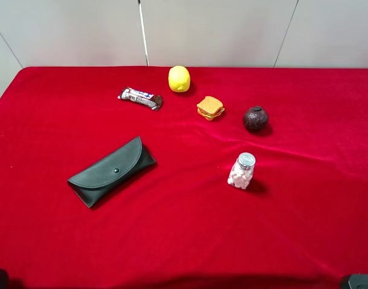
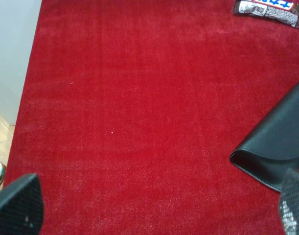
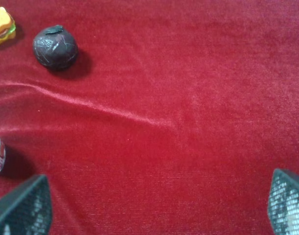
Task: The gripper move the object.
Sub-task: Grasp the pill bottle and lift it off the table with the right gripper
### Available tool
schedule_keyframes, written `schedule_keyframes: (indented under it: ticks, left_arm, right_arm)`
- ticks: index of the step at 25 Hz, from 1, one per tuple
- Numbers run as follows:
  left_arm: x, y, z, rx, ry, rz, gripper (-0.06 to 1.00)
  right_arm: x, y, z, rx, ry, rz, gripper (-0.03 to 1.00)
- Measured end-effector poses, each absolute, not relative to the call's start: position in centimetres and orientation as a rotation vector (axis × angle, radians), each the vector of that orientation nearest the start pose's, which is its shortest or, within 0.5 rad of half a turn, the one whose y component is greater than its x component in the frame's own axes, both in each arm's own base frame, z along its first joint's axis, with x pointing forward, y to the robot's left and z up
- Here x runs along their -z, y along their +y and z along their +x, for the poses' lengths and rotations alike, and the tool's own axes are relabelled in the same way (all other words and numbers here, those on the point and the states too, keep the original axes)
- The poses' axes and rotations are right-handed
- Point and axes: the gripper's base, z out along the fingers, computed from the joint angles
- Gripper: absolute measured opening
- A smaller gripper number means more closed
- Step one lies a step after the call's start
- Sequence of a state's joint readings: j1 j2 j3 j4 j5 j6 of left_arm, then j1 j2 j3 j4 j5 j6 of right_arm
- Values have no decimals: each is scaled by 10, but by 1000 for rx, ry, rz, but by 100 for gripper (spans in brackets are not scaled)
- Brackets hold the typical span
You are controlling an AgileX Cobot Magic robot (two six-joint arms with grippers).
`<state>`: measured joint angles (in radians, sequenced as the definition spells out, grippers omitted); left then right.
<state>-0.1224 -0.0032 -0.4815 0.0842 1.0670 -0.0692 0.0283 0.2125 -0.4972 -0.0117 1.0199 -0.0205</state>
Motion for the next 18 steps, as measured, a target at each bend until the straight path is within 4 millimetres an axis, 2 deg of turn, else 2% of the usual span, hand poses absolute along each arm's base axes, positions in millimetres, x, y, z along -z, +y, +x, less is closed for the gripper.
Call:
schedule_keyframes:
  ticks: [18]
  left_arm:
    - [-272,7,-3,17,2062,51,95]
  right_arm:
    - [-277,0,30,5,2217,-44,67]
